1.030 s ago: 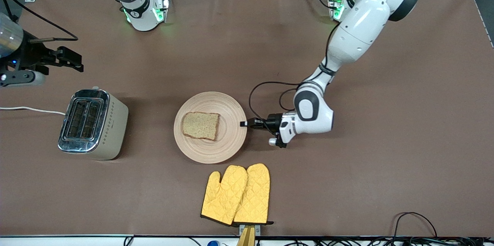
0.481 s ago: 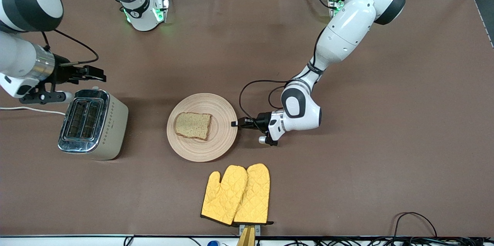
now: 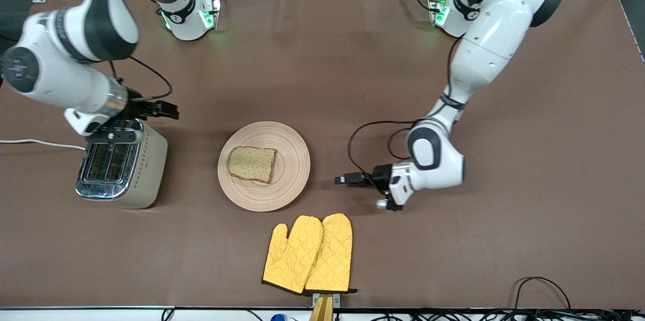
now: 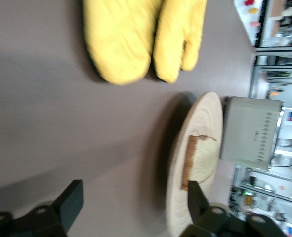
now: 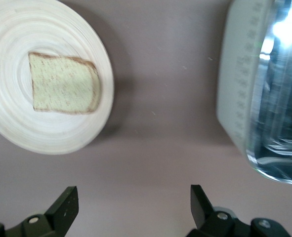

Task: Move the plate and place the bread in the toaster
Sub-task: 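Retract the left gripper while the right gripper reaches the bread slice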

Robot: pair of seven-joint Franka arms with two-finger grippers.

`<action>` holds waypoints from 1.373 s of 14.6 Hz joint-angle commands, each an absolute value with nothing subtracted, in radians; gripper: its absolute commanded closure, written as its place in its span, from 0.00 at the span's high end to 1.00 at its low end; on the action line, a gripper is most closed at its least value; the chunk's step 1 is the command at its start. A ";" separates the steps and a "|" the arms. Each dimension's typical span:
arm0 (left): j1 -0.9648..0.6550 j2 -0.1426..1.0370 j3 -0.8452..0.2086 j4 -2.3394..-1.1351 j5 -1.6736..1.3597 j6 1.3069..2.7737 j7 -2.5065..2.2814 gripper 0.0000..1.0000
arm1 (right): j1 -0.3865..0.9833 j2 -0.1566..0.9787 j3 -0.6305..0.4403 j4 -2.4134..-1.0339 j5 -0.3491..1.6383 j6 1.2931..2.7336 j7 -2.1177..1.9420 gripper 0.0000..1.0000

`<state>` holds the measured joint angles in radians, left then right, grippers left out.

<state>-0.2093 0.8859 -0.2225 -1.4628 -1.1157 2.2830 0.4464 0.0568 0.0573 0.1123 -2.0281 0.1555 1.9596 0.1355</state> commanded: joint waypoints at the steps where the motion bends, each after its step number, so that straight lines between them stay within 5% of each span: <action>1: -0.091 0.723 -0.224 -1.583 -0.859 2.185 0.370 1.00 | 0.106 0.061 0.110 -2.115 0.190 2.113 0.190 1.00; 5: 0.028 0.611 -0.224 -1.582 -0.519 2.040 0.270 1.00 | 0.178 0.211 0.110 -2.118 0.190 2.343 0.276 1.00; 9: 0.070 0.451 -0.224 -1.569 -0.143 1.938 0.183 1.00 | 0.192 0.305 0.110 -2.092 0.245 2.428 0.279 0.96; 12: 0.121 0.382 -0.224 -1.496 -0.066 1.809 0.166 1.00 | 0.225 0.343 0.109 -2.071 0.262 2.456 0.346 0.85; 16: 0.155 0.296 -0.221 -1.422 -0.020 1.720 0.000 1.00 | 0.232 0.367 0.109 -2.046 0.262 2.462 0.351 0.55; 20: 0.155 0.148 -0.221 -1.449 0.009 1.611 -0.015 1.00 | 0.233 0.402 0.109 -2.045 0.259 2.517 0.348 0.52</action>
